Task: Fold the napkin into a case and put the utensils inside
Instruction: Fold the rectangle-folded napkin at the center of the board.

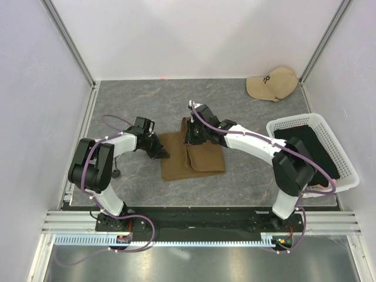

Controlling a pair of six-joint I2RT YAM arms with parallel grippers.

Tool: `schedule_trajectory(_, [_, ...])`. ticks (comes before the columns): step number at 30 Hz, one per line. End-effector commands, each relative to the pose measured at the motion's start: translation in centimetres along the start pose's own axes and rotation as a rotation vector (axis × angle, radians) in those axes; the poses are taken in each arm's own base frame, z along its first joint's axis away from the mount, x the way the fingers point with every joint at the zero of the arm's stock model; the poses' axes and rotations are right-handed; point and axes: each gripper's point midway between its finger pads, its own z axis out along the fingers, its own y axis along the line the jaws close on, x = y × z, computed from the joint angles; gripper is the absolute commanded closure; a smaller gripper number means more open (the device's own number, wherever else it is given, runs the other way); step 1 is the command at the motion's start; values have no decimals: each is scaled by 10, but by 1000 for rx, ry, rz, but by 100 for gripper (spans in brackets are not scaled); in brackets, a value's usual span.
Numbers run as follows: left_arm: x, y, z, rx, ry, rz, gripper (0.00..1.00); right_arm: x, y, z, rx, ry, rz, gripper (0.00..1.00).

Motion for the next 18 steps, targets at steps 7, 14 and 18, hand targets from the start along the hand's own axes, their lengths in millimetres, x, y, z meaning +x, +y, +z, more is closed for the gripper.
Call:
schedule_trajectory(7, [10,12,13,-26,-5,36,97,1,39,44,-113,-1,94,100])
schedule_trajectory(14, [13,13,10,-12,-18,32,97,13,47,63,-151,26,198,100])
schedule_trajectory(18, [15,12,1,-4,-30,35,97,19,48,71,-162,35,251,100])
